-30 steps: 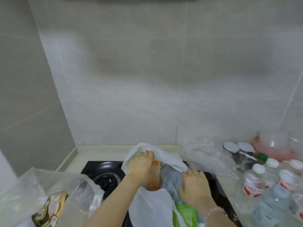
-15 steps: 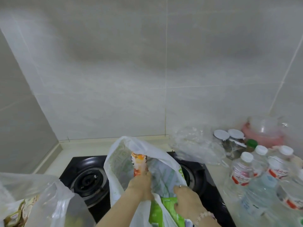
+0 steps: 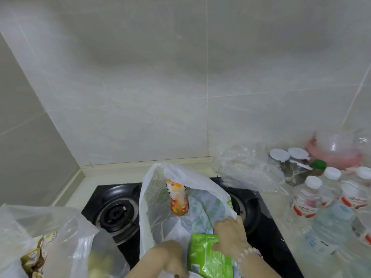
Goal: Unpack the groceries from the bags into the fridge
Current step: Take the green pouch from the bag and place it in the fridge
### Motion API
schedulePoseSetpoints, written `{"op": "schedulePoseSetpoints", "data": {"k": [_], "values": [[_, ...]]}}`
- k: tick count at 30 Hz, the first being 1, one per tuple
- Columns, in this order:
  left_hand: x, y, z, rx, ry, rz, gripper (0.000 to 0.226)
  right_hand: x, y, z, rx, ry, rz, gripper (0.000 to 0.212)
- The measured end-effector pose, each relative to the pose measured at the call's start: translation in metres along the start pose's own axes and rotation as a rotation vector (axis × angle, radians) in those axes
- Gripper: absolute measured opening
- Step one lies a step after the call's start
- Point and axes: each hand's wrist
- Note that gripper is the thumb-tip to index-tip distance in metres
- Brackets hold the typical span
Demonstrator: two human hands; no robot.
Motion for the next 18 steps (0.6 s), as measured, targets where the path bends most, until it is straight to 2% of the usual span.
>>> {"op": "schedulePoseSetpoints", "data": {"k": [3, 6, 7, 10, 12, 15, 18], "values": [[0.001, -0.008, 0.001, 0.036, 0.067, 0.057, 0.042, 0.005, -0.016, 0.0, 0.003, 0.006, -0.079, 0.028], [0.001, -0.009, 0.003, -0.07, 0.134, 0.209, 0.029, 0.012, -0.029, -0.001, -0.027, -0.022, -0.104, 0.019], [0.001, -0.005, 0.003, -0.135, 0.159, 0.267, 0.035, 0.015, -0.033, -0.001, -0.031, -0.033, -0.11, 0.019], [0.003, 0.004, 0.004, -0.349, 0.186, 0.311, 0.082, 0.022, -0.048, 0.001, -0.063, -0.069, -0.139, 0.016], [0.002, 0.011, 0.009, -0.447, 0.217, 0.353, 0.102, 0.026, -0.06, 0.001, -0.082, -0.059, -0.238, 0.011], [-0.002, 0.025, 0.013, -0.694, 0.34, 0.497, 0.118, 0.029, -0.082, -0.001, -0.126, 0.055, -0.437, 0.01], [-0.006, 0.034, 0.014, -1.025, 0.359, 0.645, 0.116, 0.027, -0.111, 0.0, -0.156, 0.163, -0.702, 0.018]]}}
Point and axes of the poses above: each hand's wrist, its own z-axis away from the middle knuckle, its own y-axis out of the palm, x = y × z, and after that the axes turned 6 degrees about -x, right-handed
